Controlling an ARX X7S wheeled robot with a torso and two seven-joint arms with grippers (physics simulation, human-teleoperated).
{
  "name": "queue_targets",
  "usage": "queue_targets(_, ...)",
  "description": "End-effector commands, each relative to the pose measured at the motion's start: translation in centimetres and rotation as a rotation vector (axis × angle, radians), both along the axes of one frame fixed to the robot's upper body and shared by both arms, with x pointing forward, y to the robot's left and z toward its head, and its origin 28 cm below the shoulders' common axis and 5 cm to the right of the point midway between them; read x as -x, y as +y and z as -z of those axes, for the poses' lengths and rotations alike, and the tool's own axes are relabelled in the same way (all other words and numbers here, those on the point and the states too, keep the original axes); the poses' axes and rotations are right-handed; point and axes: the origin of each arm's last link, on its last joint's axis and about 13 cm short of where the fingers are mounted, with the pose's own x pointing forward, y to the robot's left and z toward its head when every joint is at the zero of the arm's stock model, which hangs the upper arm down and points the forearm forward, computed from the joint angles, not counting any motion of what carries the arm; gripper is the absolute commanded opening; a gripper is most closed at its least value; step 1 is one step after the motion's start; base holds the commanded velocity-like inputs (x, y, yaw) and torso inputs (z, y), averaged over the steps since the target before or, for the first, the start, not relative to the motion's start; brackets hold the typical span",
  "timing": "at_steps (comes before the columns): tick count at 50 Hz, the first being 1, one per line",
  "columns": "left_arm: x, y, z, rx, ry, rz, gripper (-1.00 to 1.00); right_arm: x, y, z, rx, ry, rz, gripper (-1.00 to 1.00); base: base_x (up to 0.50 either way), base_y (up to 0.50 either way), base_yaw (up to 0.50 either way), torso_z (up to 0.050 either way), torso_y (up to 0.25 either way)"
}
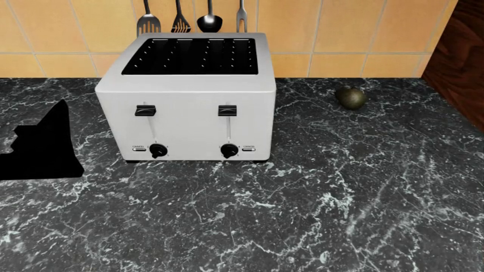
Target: Pick the zucchini from the counter and place it in the cabinet.
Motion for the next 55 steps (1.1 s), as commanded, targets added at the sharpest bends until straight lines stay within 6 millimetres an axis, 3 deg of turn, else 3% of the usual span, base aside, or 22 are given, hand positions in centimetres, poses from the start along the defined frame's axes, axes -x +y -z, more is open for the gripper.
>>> queue_targets(1,-0.2,0.0,-0.1,-0.001,-0.003,-0.001,1.0,1.4,0.6,-1.1,-0.04,0.007,-0.1,1.0,0.0,0.0,0.0,0.0,0.0)
queue_targets(13,-0.4,-0.1,-0.5,-0.003,-0.011,0.006,1.0,9.5,0.4,-2.2,-0.061,-0.067,-0.125,1.0,0.0,0.0,0.0,0.0,0.0)
queue_targets(21,-0.6,0.0,-0.4,-0.002,-0.017,0.005,1.0,13.2,0.0,-1.1,-0.043,-0.098,-0.099,1.0,0.0,0.0,0.0,0.0,0.0)
queue_targets(40,-1.0,-0.3,-1.0,-0.021,-0.031,0.025,1.0,17.7,0.9,6.5,0.05,-0.052,-0.233,1.0,0.0,0.0,0.0,0.0,0.0)
queue_targets(49,-1.0,-0.5,-1.2,-0.026,-0.035,0.034,1.0,18.2,1.4,10.8,0.111,0.014,-0.351,1.0,0.0,0.0,0.0,0.0,0.0)
queue_targets(55,-1.1,-0.7,-1.2,-0.032,-0.038,0.049,1.0,17.5,1.6,12.1,0.109,0.005,-0.368,1.0,0.0,0.0,0.0,0.0,0.0)
